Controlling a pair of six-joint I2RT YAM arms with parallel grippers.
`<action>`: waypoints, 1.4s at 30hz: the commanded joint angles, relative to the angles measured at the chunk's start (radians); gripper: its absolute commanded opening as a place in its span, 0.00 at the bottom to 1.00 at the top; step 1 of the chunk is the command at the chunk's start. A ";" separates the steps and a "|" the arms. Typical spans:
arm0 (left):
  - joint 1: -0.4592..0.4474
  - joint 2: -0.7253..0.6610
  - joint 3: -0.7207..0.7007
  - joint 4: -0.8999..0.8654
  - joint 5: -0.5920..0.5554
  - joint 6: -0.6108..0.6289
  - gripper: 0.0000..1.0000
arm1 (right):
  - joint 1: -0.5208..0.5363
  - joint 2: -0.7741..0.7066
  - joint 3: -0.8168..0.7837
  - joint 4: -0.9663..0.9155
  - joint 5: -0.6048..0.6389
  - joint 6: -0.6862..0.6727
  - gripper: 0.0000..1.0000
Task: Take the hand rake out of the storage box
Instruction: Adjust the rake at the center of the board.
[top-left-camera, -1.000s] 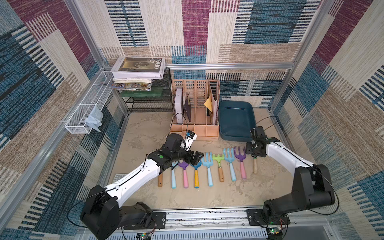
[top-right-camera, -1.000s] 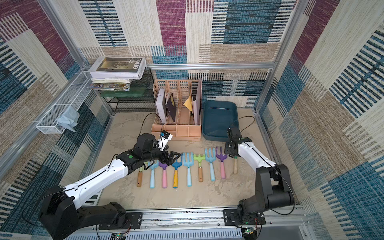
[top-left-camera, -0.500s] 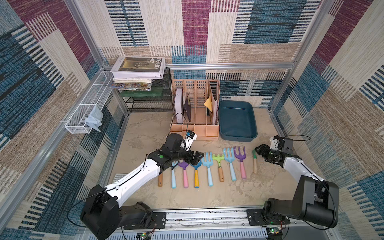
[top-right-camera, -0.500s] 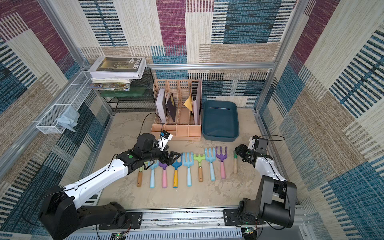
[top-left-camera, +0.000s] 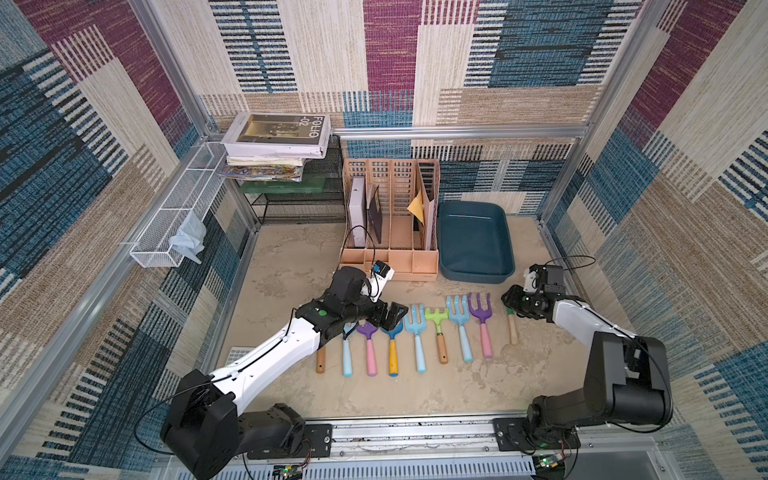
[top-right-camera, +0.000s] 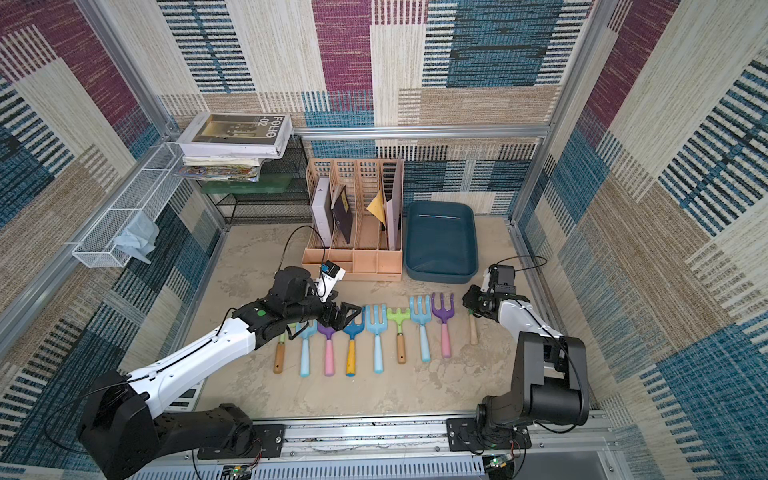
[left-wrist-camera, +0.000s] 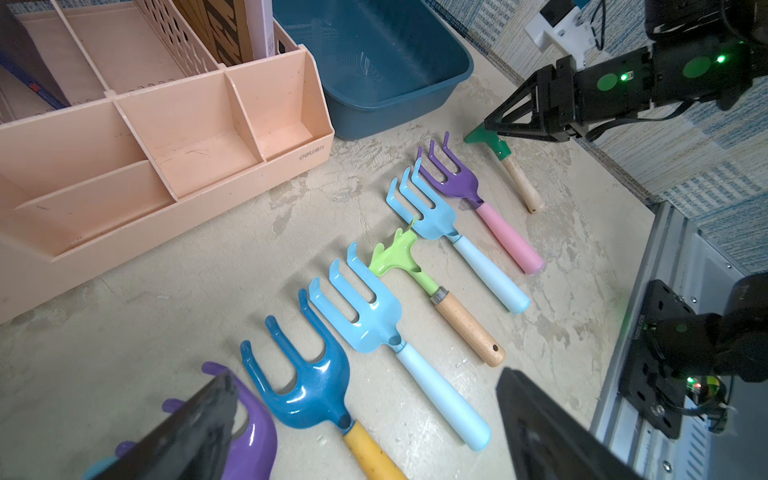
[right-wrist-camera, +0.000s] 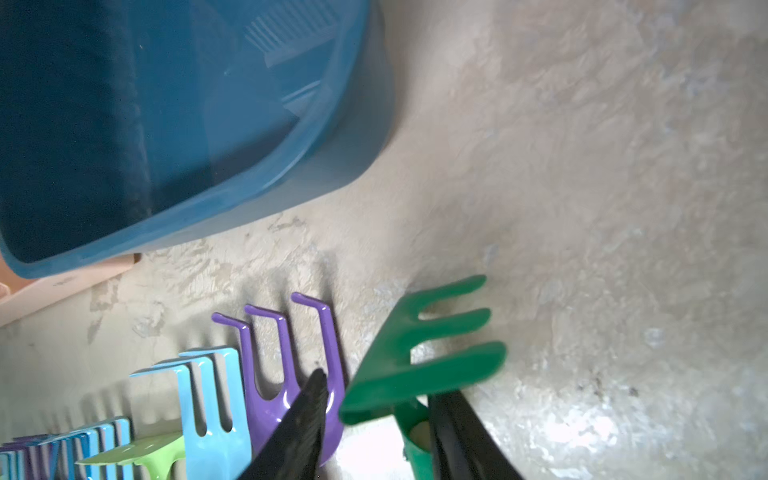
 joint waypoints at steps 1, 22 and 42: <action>0.001 0.002 0.004 0.007 0.001 0.011 0.99 | 0.034 0.037 0.033 -0.034 0.129 -0.017 0.33; 0.001 0.003 0.000 0.005 -0.010 0.012 0.99 | 0.384 0.374 0.375 -0.559 1.016 -0.167 0.00; 0.001 0.010 0.006 0.000 -0.020 0.015 0.99 | 0.372 0.196 0.292 -0.321 0.511 -0.136 0.52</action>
